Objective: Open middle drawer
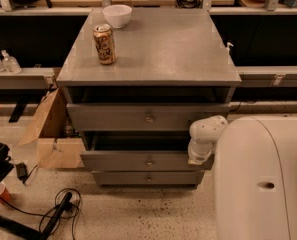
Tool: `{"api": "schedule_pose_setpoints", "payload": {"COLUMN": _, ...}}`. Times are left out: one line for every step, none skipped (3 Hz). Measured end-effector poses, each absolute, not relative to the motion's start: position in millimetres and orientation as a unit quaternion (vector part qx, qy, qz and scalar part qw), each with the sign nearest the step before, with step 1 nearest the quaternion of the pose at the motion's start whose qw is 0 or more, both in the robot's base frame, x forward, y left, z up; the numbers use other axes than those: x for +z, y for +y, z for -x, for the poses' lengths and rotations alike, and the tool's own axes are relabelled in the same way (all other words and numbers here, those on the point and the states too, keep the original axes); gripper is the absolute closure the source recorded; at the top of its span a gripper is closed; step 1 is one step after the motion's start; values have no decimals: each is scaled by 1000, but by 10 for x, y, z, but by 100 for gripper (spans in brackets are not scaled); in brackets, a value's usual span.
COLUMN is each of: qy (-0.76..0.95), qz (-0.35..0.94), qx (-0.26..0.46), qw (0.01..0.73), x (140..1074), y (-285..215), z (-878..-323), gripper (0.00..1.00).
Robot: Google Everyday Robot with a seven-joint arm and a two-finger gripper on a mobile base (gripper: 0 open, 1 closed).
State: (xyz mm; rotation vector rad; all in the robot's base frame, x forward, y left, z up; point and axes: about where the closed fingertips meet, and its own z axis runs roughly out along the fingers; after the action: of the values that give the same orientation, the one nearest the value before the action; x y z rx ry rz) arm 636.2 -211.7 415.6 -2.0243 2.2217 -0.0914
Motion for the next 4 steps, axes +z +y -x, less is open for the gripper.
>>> {"api": "schedule_pose_setpoints", "payload": {"qy": 737, "qz": 672, "qx": -30, "qw": 67, "x": 4194, "y": -2117, "z": -6362, "gripper": 100}}
{"api": "schedule_pose_setpoints", "payload": {"qy": 737, "qz": 672, "qx": -30, "qw": 67, "x": 4218, "y": -2118, "z": -6362, "gripper": 100}}
{"api": "schedule_pose_setpoints", "payload": {"qy": 737, "qz": 672, "qx": -30, "qw": 67, "x": 4262, "y": -2118, "z": -6362, "gripper": 100}}
{"api": "schedule_pose_setpoints", "payload": {"qy": 738, "qz": 671, "qx": -31, "qw": 66, "x": 4275, "y": -2122, "z": -6341, "gripper": 100}}
